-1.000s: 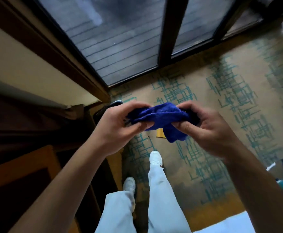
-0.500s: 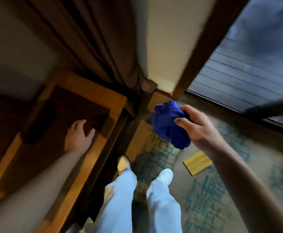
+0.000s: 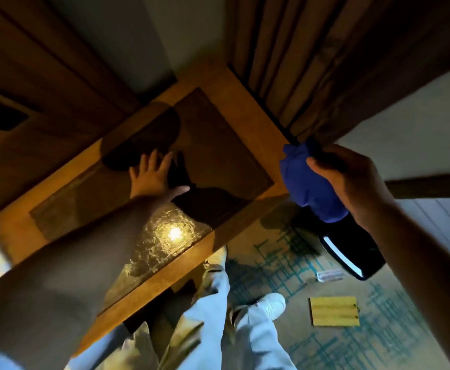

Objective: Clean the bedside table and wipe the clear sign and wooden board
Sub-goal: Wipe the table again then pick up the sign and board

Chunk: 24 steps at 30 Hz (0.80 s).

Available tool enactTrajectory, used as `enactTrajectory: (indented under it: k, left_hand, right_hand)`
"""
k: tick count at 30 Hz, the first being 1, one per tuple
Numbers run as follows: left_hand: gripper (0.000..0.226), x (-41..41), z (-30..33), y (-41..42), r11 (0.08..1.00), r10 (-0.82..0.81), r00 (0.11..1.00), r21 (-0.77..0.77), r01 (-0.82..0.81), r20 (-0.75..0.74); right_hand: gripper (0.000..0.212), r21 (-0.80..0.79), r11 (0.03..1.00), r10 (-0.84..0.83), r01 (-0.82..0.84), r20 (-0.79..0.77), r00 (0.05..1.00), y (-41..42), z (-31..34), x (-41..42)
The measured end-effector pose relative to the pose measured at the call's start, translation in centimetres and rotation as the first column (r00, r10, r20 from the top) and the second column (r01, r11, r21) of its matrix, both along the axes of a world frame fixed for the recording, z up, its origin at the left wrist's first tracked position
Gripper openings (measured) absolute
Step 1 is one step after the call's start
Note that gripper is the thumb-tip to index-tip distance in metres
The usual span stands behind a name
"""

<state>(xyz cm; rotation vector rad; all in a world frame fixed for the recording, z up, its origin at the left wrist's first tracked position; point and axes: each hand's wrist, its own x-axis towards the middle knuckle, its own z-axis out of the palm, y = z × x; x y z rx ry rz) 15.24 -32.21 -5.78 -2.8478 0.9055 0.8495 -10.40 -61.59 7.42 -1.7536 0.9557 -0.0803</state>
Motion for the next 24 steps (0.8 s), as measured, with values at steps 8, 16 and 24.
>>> enactTrajectory:
  k: [8,16,24]
  left_hand:
    - [0.134,0.6,-3.1,-0.7,0.990,-0.050,0.991,0.122,0.065,-0.120]
    - [0.135,0.8,-4.4,-0.4,0.982,-0.113,0.992,0.144,0.121,-0.059]
    - [0.141,1.0,-4.6,-1.2,0.973,-0.090,0.993,0.206,0.104,-0.079]
  right_hand:
    - [0.014,-0.059,0.994,0.086,-0.088,-0.023,0.996,-2.2,-2.3,9.6]
    - [0.027,-0.144,0.977,0.160,-0.159,-0.008,0.987,-2.3,-6.8,20.8]
    - [0.021,0.101,0.955,0.279,-0.279,0.009,0.960,1.9,-10.8,28.9]
